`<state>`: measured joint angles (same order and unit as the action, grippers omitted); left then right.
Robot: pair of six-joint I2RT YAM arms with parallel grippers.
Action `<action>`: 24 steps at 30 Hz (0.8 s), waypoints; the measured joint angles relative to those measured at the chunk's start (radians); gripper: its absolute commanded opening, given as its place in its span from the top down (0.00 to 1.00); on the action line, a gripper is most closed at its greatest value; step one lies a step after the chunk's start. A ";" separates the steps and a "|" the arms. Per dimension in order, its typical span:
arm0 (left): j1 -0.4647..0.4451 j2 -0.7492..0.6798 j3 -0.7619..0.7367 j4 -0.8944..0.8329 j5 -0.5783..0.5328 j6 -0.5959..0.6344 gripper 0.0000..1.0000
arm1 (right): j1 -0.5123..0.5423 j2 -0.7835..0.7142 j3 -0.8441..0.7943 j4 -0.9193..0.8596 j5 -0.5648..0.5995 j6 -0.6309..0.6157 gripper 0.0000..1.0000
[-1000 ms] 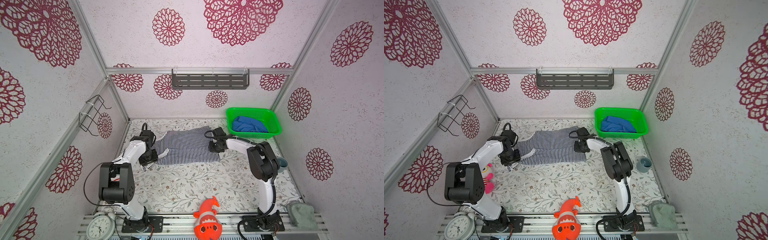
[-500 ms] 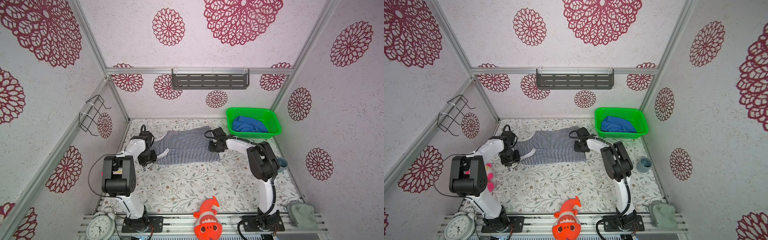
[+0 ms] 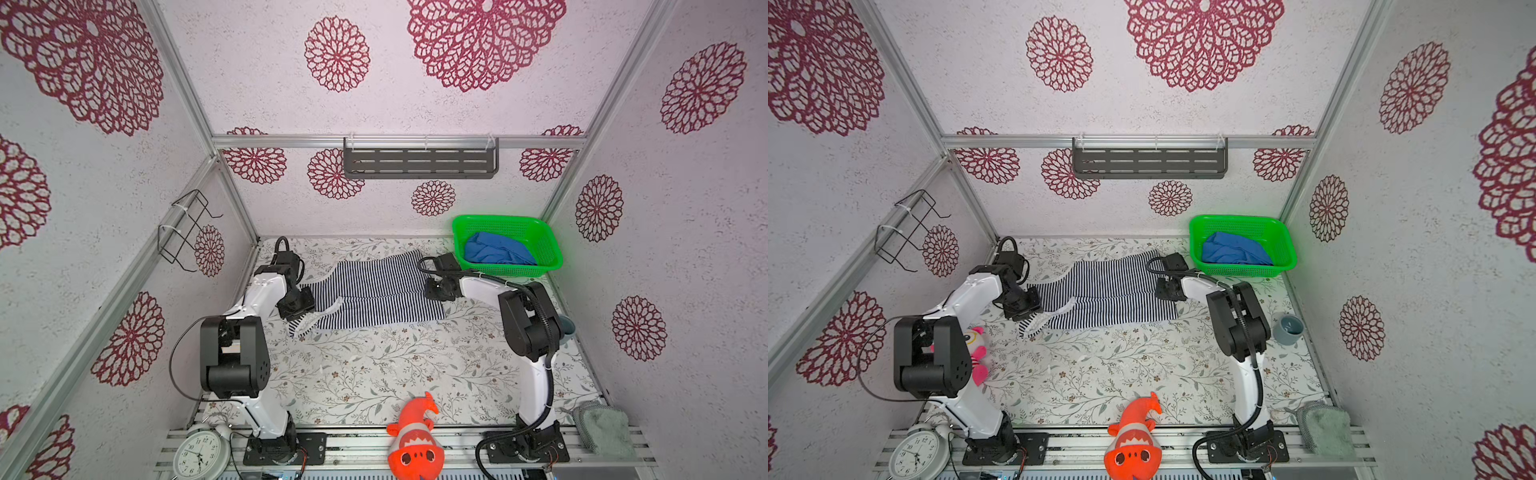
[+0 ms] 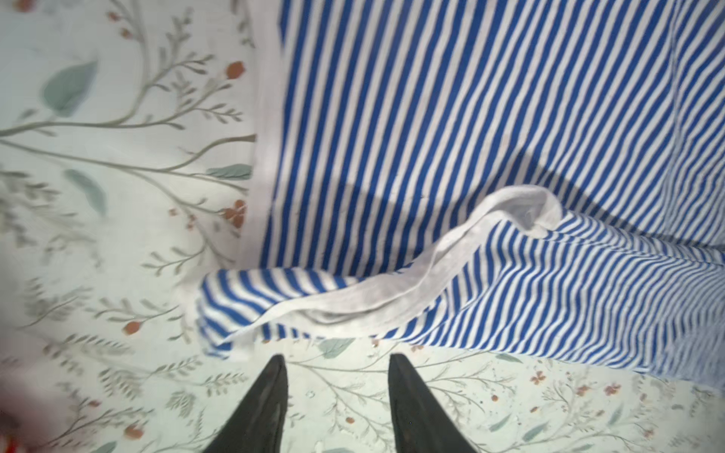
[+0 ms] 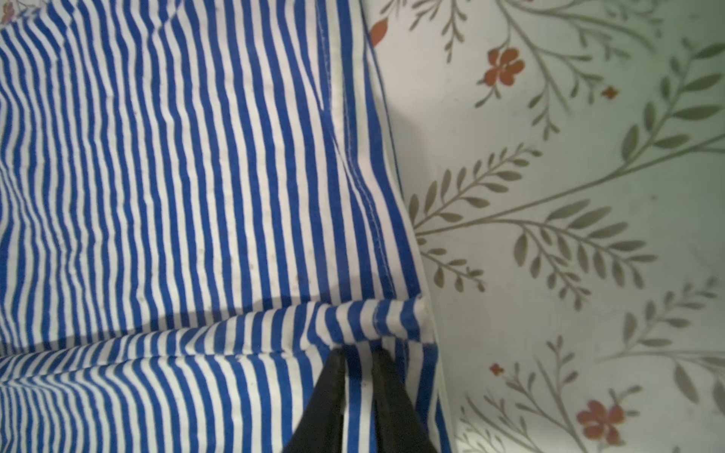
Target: Fold and stack the tank tops
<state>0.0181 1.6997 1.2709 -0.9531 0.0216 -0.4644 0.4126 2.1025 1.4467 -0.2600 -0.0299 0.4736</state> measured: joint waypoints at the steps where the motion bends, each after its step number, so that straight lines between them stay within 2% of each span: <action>1: 0.001 -0.027 -0.019 -0.016 -0.022 -0.002 0.56 | -0.001 0.000 0.000 0.000 0.000 0.000 0.82; 7: 0.007 -0.084 -0.128 -0.047 -0.071 -0.028 0.62 | -0.001 0.001 0.002 -0.001 -0.001 0.000 0.82; 15: 0.007 -0.028 -0.171 -0.018 -0.077 -0.049 0.53 | -0.001 0.001 0.002 -0.002 -0.001 -0.001 0.82; 21: 0.009 0.030 -0.166 0.030 -0.090 -0.048 0.63 | -0.001 0.001 0.002 -0.001 -0.001 0.000 0.82; 24: 0.009 0.060 -0.152 0.050 -0.092 -0.045 0.72 | -0.001 0.001 0.000 0.001 -0.001 0.000 0.82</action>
<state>0.0273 1.7592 1.1191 -0.9035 -0.0708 -0.5098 0.4118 2.1036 1.4467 -0.2592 -0.0307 0.4732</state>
